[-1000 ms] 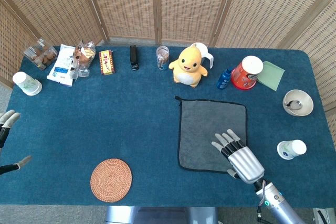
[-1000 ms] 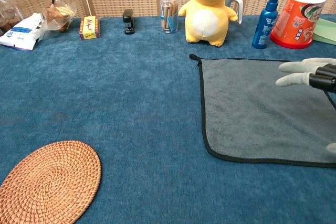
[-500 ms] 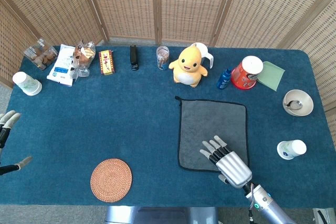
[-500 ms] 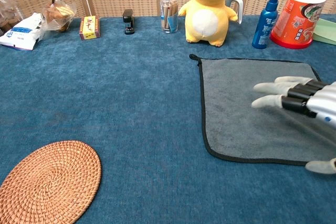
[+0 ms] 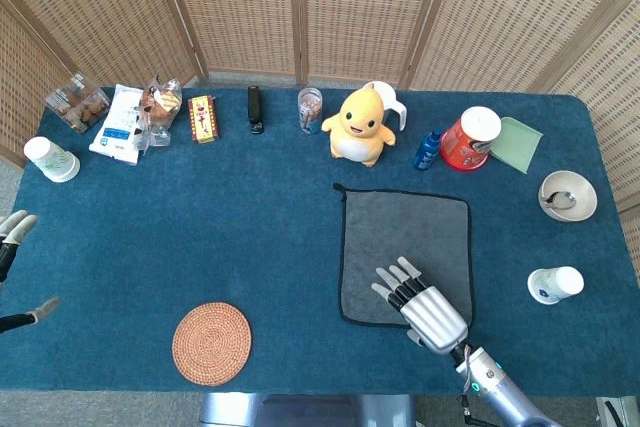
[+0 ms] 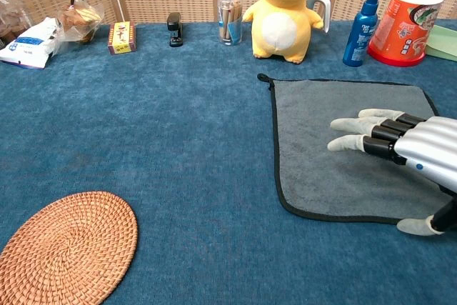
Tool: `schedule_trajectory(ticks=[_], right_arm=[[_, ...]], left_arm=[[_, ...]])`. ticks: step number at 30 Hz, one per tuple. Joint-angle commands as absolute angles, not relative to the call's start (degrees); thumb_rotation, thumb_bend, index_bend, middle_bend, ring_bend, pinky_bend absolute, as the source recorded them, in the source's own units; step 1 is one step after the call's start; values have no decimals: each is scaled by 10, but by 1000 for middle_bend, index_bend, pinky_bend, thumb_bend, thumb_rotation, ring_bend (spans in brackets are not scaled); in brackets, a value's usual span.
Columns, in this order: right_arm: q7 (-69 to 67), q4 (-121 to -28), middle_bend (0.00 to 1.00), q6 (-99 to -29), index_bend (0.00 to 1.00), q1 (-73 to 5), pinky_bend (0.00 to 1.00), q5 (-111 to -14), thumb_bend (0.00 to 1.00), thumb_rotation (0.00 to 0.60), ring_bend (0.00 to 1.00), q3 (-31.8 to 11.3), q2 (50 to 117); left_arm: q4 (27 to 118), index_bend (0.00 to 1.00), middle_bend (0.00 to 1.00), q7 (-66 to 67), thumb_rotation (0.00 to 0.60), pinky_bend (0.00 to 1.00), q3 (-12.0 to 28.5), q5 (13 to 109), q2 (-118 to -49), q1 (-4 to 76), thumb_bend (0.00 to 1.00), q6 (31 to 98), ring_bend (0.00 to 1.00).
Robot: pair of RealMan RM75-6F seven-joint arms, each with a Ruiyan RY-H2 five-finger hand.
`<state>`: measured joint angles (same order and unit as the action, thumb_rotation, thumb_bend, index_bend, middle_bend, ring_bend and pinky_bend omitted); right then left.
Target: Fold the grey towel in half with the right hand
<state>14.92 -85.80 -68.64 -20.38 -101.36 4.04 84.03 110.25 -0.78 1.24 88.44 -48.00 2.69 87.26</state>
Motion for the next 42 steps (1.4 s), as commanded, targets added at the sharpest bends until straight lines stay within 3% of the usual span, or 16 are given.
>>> schedule_trajectory(ticks=[1, 31, 42], right_arm=[[146, -855, 0, -690, 106, -204, 0, -1014, 0, 600, 0, 42, 844], [166, -825, 0, -694, 86, -209, 0, -1003, 0, 600, 0, 46, 871], [160, -814, 0, -700, 156, -210, 27, -1005, 266, 600, 0, 49, 873]], left_arm=[[1103, 0, 0, -8, 600, 0, 12, 885, -480, 27, 0, 872, 0], [1105, 0, 0, -17, 600, 0, 9, 887, -474, 29, 0, 865, 0], [1107, 0, 0, -15, 600, 0, 7, 886, -474, 30, 0, 862, 0]])
